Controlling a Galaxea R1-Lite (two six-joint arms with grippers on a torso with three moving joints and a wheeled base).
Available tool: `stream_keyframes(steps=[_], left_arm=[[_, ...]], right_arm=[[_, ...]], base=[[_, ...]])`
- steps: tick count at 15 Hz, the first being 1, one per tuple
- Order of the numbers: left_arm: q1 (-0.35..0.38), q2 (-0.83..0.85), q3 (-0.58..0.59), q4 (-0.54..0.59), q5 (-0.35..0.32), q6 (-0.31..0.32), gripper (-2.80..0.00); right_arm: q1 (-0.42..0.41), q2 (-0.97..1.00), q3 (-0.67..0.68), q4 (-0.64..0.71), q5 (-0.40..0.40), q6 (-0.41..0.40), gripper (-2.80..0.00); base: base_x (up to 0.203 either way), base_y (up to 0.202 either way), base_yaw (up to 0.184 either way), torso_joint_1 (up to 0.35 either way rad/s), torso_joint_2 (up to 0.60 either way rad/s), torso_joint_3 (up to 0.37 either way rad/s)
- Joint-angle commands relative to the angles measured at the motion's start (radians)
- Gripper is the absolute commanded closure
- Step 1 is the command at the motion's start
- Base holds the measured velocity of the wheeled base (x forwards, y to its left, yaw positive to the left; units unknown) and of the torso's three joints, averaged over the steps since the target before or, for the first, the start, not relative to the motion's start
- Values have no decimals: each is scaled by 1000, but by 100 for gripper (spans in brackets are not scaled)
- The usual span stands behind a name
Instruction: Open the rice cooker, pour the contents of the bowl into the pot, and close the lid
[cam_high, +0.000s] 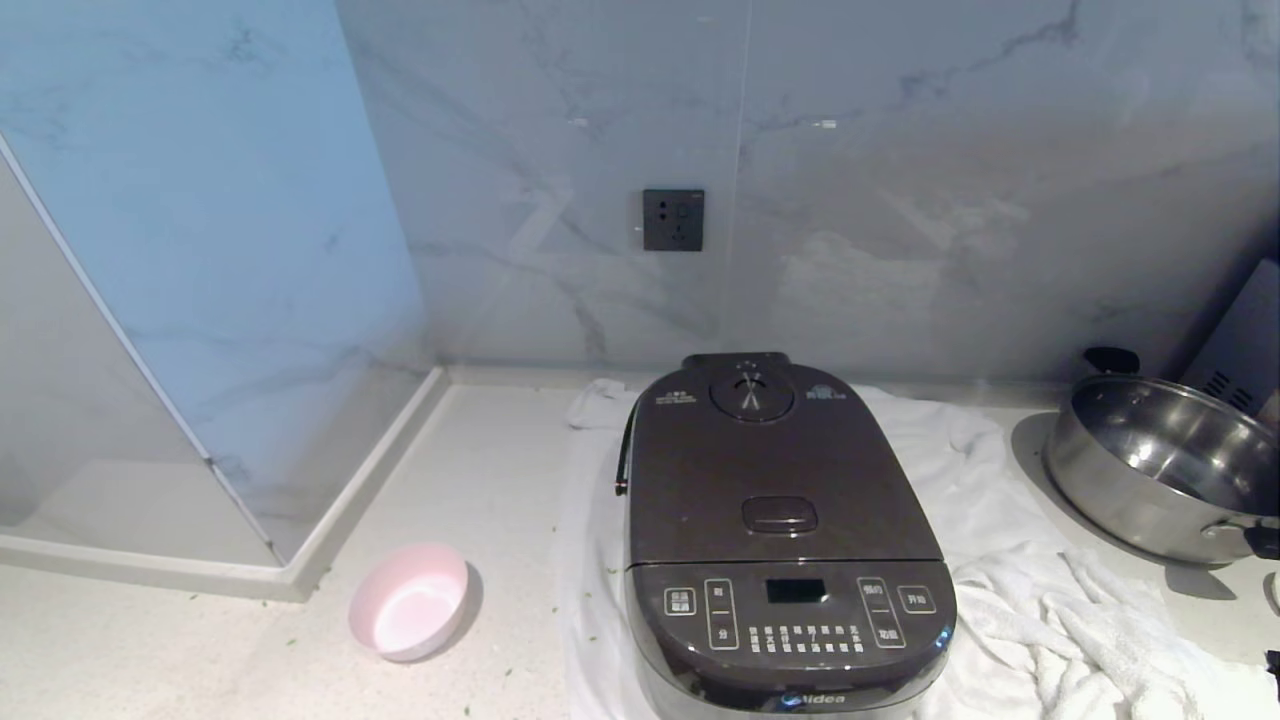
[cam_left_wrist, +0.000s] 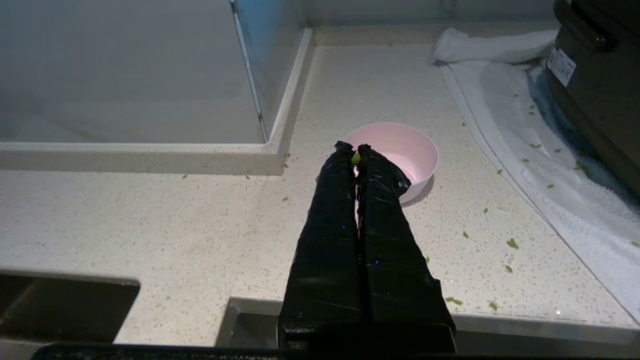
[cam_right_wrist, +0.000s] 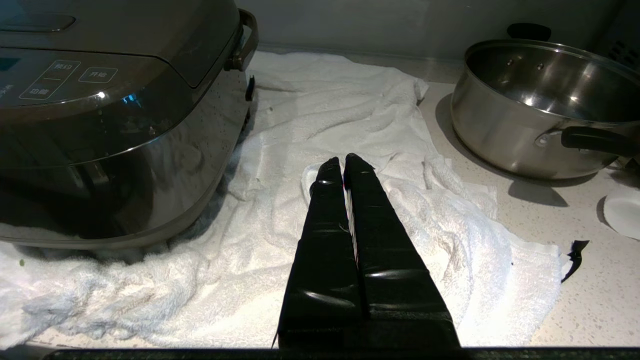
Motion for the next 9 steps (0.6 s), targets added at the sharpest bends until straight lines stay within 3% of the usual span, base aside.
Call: stream_keyframes(steps=[1, 9], left_arm=[[0, 2, 1, 0, 0, 0, 0], [0, 2, 1, -4, 5, -23, 0]], right_arm=[[1, 0, 0, -1, 1, -1, 0], [1, 2, 0, 0, -24, 34, 0]], base=[[0, 0, 0, 0, 0, 0], [0, 0, 0, 0, 0, 0]])
